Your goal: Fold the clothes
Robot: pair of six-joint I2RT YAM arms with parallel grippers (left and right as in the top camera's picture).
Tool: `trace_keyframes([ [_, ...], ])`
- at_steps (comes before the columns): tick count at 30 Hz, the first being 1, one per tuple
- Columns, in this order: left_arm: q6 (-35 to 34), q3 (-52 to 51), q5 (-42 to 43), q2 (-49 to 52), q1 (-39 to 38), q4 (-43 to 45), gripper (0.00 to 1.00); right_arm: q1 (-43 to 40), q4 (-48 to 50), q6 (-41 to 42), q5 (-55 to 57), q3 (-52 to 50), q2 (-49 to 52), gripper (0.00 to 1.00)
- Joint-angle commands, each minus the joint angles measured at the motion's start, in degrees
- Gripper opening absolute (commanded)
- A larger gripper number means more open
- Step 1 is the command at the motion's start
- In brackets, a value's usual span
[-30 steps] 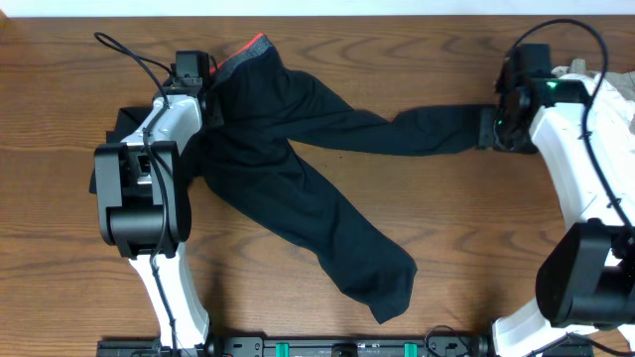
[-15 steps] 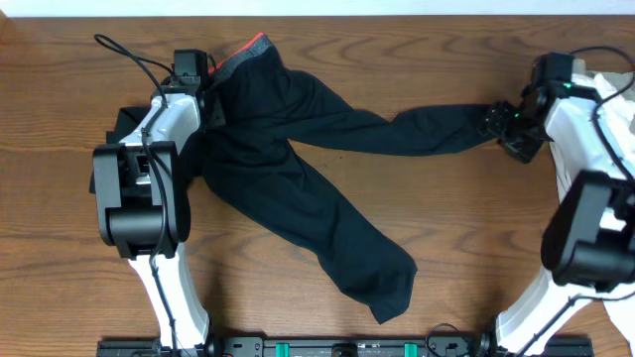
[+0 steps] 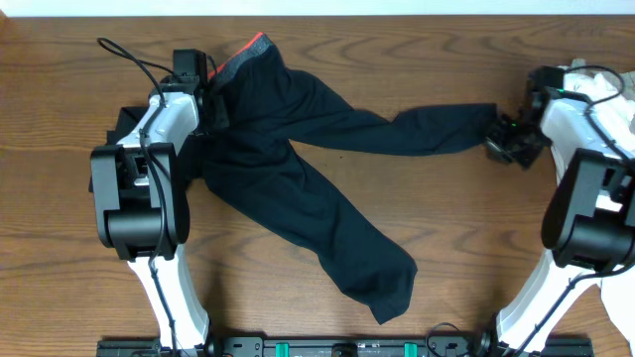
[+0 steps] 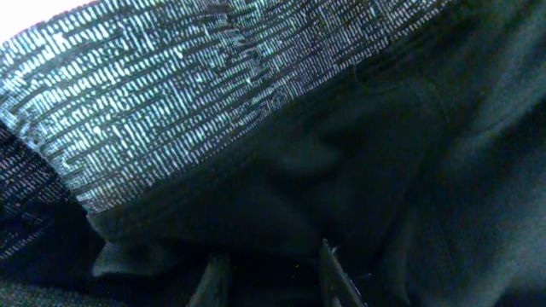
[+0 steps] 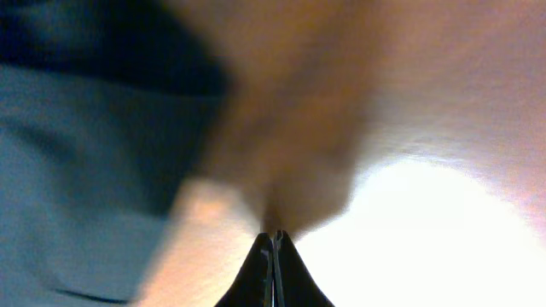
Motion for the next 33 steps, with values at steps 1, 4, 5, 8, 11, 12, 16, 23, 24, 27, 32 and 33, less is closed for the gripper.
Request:
trace_keyframes([
  [1,-0.33,-1.66,2.36,1.92,-0.46,-2.32,0.37,-3.91,-3.04,-4.70,4.50,2.10,-2.23,0.01],
  [4,-0.33,-1.66,2.36,1.92,-0.46,-2.45,0.36,-6.21,-6.34,-6.36,6.93,2.10,-2.75,0.01],
  [5,-0.33,-1.66,2.36,1.92,-0.46,-2.47,0.36,-6.71,-6.71,-6.40,6.67,2.10,-2.75,0.01],
  [8,-0.33,-1.66,2.36,1.92,-0.46,-2.43,0.36,-7.15,-5.14,-12.31,-3.93,2.10,-2.75,0.11],
  [11,-0.31,-1.66,3.32,1.92,-0.46,-2.47,0.37,-6.60,-2.29,-13.81,-16.37,2.08,-2.73,0.37],
  [12,-0.33,-1.66,4.00,1.90,-0.46,-2.47,0.37,-6.16,-1.16,-12.83,-18.91,2.08,-2.69,0.41],
  [16,-0.33,-1.64,7.10,1.64,-0.46,-2.45,0.41,-3.23,3.56,-6.27,-19.30,2.08,-2.62,0.54],
  [23,-0.33,-1.64,8.31,1.62,-0.46,-3.87,0.42,3.89,10.34,3.76,-12.74,2.01,-2.62,0.60],
  [24,-0.33,-1.64,8.31,1.62,-0.46,-4.17,0.41,4.92,10.56,5.11,-10.64,2.01,-2.62,0.61],
  [27,-0.35,-1.64,8.31,1.62,-0.46,-4.85,0.42,7.04,10.23,8.22,-3.91,1.99,-2.62,0.56],
  [32,-0.33,-1.64,8.31,1.62,-0.46,-5.53,0.41,8.22,7.32,8.50,5.07,1.99,-2.62,0.43],
  [33,-0.35,-1.64,8.31,1.62,-0.46,-5.53,0.41,8.15,6.54,8.50,7.04,1.99,-2.62,0.31],
])
